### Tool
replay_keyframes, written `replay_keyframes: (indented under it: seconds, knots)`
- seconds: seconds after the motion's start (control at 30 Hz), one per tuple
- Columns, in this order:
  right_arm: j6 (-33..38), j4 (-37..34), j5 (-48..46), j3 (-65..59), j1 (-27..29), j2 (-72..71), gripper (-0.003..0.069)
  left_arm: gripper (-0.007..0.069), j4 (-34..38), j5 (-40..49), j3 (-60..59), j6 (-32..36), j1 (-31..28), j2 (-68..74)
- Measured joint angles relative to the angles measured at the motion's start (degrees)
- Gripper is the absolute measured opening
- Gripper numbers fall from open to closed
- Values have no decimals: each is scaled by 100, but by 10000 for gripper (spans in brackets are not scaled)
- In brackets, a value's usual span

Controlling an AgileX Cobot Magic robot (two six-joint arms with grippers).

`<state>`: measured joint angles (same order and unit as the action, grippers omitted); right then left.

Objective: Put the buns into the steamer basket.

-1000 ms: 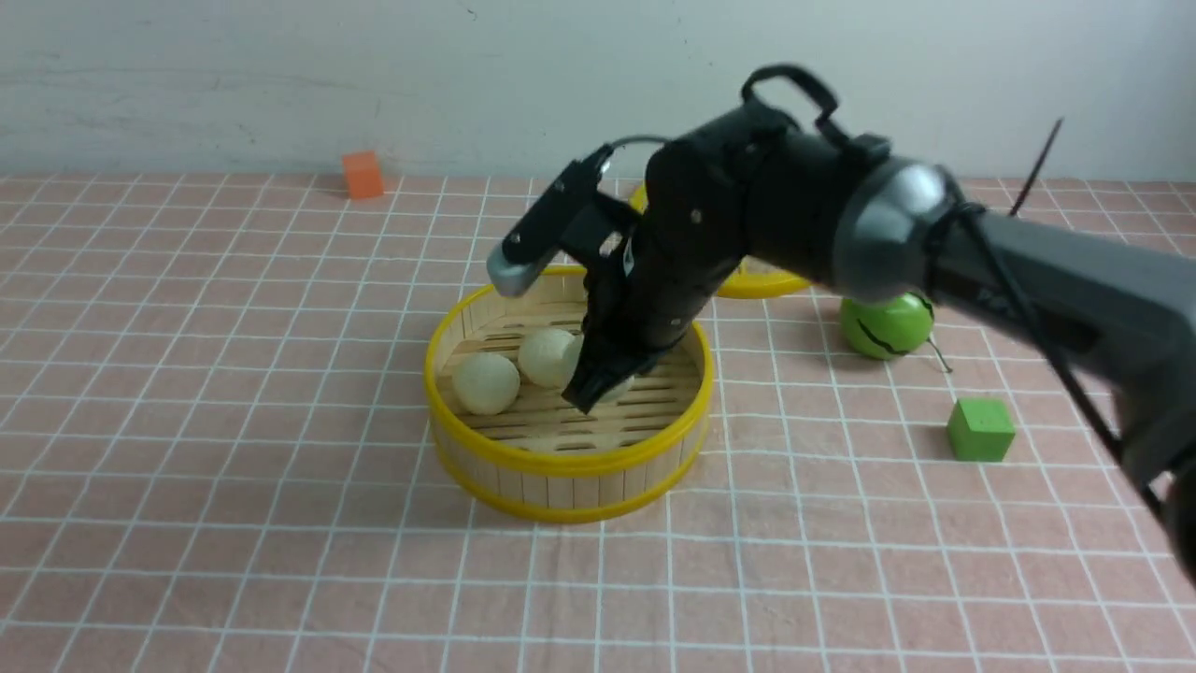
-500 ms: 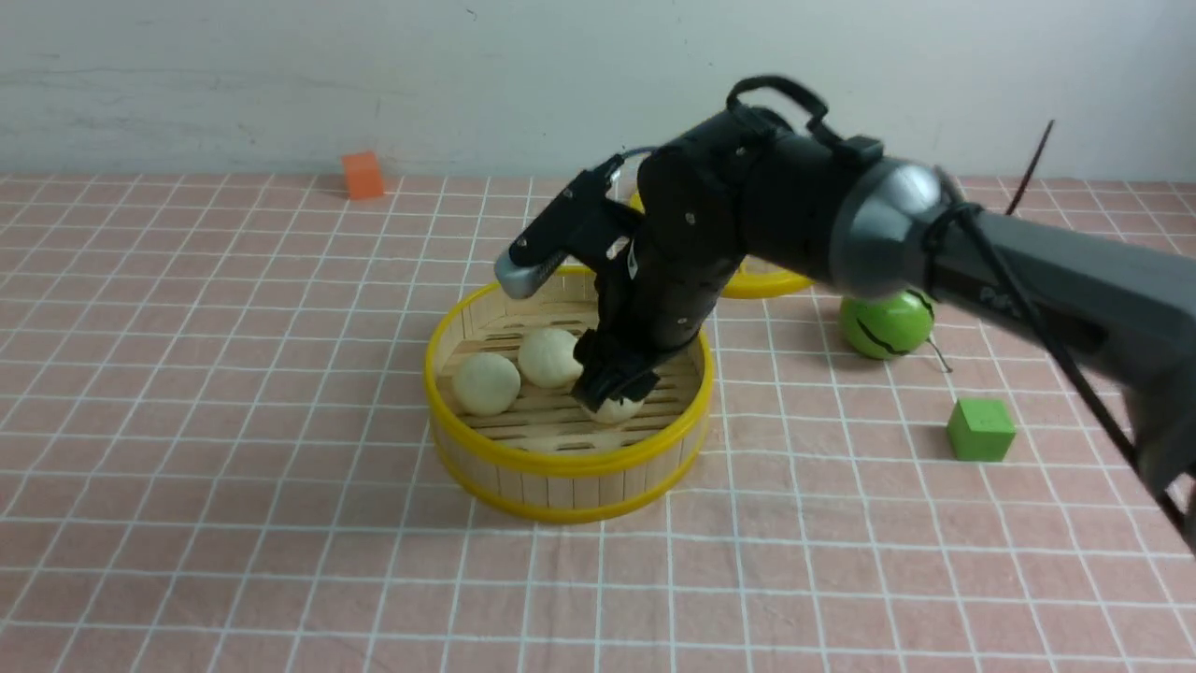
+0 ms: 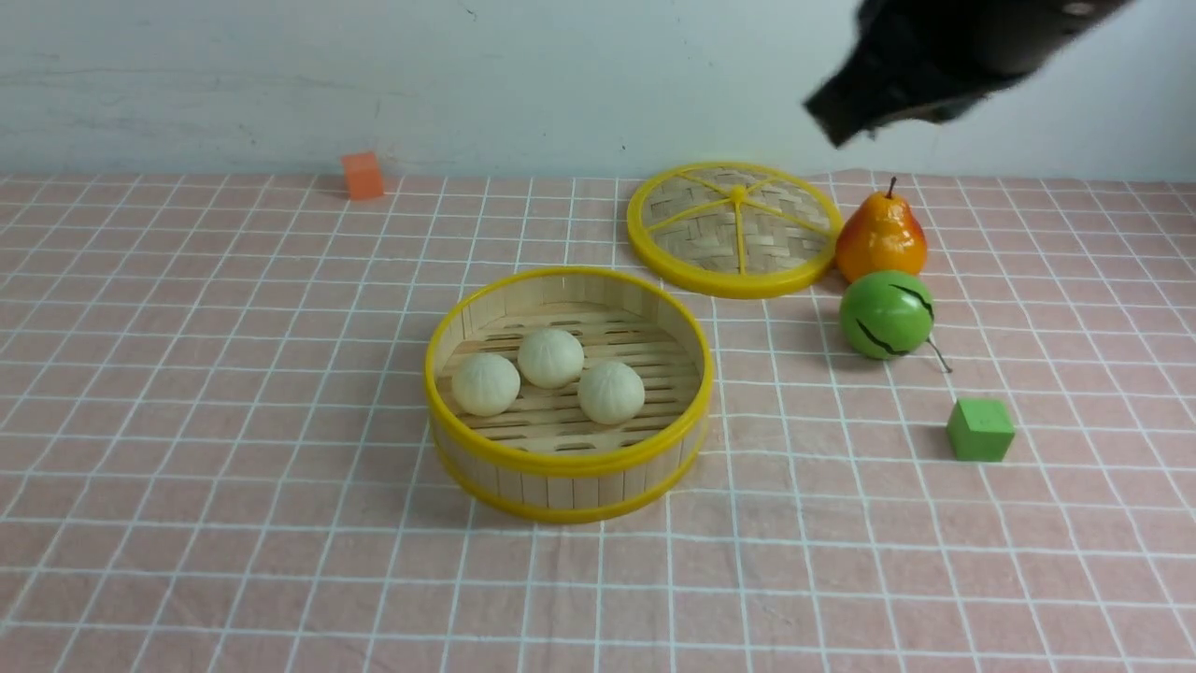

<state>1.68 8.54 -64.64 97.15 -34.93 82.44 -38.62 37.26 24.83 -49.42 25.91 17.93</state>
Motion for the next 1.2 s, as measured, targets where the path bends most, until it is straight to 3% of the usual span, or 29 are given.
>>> replay_keyframes:
  seconds: [0.03, 0.2, 0.23, 0.37, 0.63, 0.87, 0.93, 1.13, 1.2]
  knots:
    - [-21, 0, 47, -212, 4, -140, -19, 17, 0, 0, 0, 0, 0, 0]
    - [-716, -52, 2351, -3522, 4, -1825, -20, 17, 0, 0, 0, 0, 0, 0]
    - [-746, -52, 2351, -3522, 4, -1875, -20, 17, 0, 0, 0, 0, 0, 0]
    - [-1444, -67, 4438, -5919, 4, -2628, -20, 17, 0, 0, 0, 0, 0, 0]
    - [-1929, -38, 7254, -8502, 4, -2815, -16, 17, 0, 0, 0, 0, 0, 0]
    - [-1935, -241, 8321, -9744, 4, -3044, -10, 17, 0, 0, 0, 0, 0, 0]
    - [-1863, -502, 8461, -9825, 156, -3849, -10, 18, -5, 31, -7, 0, 0, 0]
    - [-1142, -634, 7818, -9848, 892, -5524, -10, 20, -5, 144, -9, 0, 0, 0]
    - [-889, -743, 7065, -9848, 1508, -6455, -9, 20, -5, 152, -9, 0, 0, 0]
